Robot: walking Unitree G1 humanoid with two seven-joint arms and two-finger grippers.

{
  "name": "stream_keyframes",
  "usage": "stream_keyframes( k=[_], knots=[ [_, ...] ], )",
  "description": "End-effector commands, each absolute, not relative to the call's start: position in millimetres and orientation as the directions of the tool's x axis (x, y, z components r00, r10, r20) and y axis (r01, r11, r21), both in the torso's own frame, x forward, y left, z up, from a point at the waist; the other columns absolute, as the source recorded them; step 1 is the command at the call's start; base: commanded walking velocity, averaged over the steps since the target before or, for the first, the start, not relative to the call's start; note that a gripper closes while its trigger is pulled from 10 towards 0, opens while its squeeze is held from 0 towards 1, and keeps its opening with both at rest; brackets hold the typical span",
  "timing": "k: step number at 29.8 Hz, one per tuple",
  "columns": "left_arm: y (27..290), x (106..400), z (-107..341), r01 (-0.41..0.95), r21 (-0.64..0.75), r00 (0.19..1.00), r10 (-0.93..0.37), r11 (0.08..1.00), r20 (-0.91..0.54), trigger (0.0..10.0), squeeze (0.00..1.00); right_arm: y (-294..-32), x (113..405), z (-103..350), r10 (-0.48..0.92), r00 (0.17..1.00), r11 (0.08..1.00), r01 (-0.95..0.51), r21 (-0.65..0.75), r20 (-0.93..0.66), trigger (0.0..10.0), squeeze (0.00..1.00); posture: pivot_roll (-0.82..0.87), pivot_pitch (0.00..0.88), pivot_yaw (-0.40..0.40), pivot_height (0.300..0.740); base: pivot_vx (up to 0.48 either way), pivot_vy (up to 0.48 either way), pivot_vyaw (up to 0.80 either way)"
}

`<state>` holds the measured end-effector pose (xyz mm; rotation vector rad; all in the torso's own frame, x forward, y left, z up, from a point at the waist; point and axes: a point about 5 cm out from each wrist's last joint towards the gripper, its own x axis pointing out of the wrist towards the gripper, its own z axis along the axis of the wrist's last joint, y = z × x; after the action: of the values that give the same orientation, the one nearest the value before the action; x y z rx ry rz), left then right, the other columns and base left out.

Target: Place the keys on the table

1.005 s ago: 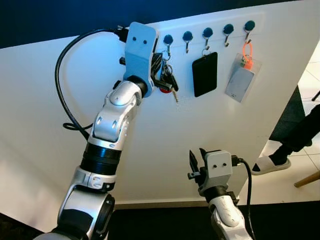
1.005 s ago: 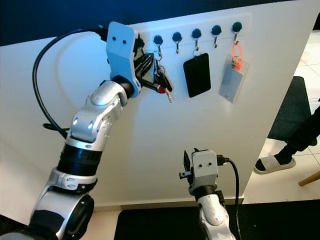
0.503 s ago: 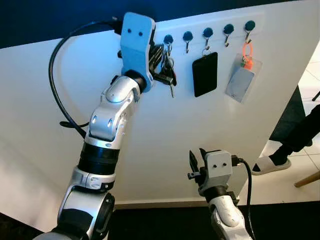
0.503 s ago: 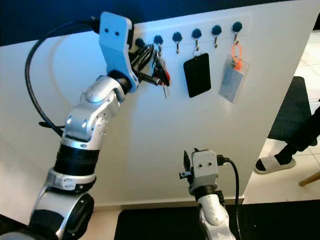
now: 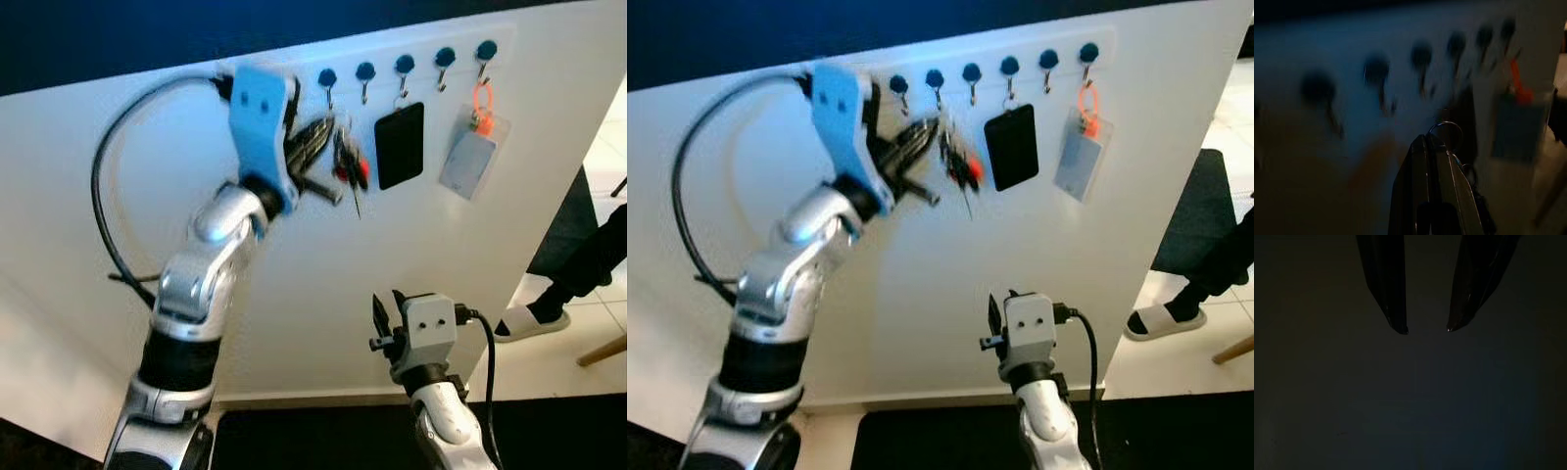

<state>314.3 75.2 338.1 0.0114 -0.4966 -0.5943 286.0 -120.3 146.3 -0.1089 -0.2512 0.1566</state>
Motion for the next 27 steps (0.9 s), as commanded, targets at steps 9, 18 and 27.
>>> stream_keyframes(
  k=[9, 18, 27],
  knots=[
    [97, 311, 268, 0.32, 0.062, 0.889, -0.323, 0.945, 0.325, 10.0, 0.0, -132, 277, 142, 0.135, 0.966, 0.986, -0.109, -0.129, 0.218, 10.0, 0.0, 0.0, 0.227, 0.162, 0.74, 0.0, 0.0, 0.0],
    [136, 303, 224, 0.131, 0.118, 0.968, -0.153, 0.984, 0.201, 10.0, 0.0, -175, 255, 141, -0.052, 0.976, 0.99, 0.077, -0.115, 0.211, 10.0, 0.0, -0.03, 0.229, 0.157, 0.74, 0.0, 0.0, 0.0],
    [138, 305, 212, 0.108, 0.114, 0.978, -0.126, 0.988, 0.167, 10.0, 0.0, -181, 254, 147, -0.075, 0.97, 0.989, 0.103, -0.11, 0.231, 10.0, 0.0, -0.04, 0.227, 0.16, 0.74, 0.0, 0.0, 0.0]
  ],
)
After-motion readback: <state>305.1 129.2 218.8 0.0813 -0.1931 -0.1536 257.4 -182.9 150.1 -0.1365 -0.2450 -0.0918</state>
